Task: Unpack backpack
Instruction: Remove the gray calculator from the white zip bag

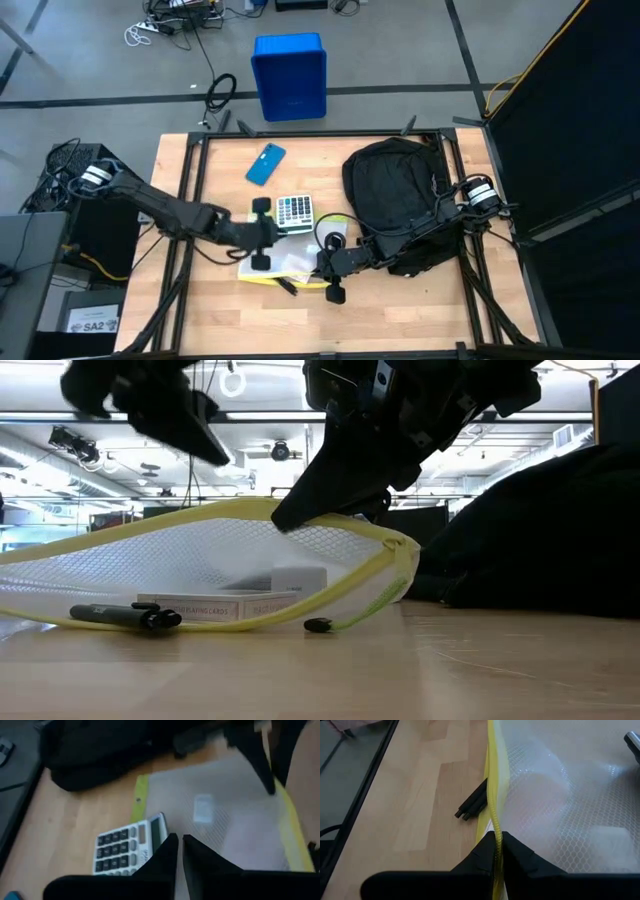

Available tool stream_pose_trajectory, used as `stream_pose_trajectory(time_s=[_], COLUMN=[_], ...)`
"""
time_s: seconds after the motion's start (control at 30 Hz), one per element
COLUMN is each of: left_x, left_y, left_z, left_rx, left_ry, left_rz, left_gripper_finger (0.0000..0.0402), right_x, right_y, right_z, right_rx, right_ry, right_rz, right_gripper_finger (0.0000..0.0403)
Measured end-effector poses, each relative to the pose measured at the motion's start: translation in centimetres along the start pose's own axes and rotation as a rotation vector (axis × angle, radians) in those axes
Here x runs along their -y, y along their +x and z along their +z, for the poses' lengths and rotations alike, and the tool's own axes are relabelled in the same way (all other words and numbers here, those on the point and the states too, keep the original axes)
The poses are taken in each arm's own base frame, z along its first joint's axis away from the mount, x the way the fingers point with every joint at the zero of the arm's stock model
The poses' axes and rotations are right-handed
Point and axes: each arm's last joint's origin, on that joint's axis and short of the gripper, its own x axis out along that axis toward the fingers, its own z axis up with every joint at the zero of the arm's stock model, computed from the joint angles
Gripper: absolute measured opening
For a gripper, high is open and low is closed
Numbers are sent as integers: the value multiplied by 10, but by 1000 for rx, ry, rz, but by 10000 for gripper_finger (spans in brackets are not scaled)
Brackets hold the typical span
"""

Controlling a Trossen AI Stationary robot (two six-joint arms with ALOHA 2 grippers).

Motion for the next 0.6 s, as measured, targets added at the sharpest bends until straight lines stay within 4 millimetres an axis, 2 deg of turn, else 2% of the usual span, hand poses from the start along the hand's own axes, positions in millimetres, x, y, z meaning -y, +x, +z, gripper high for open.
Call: stream_pose_trajectory(time_s=[0.2,0.47,0.6], left_x=[10,18,19], left_y=[28,55,65], left_z=[-10,-23,-29], left_rx=[-113,-212,-246], left_ry=[48,86,117], left_rz=[18,57,155], left_gripper_finger=[29,123,162], right_x=[0,0,0], right_y=[0,0,0], right_z=[0,0,0], right_rx=[0,0,0], right_ry=[4,5,5], right_rz=[-1,-1,-1], right_gripper_finger=[0,0,0])
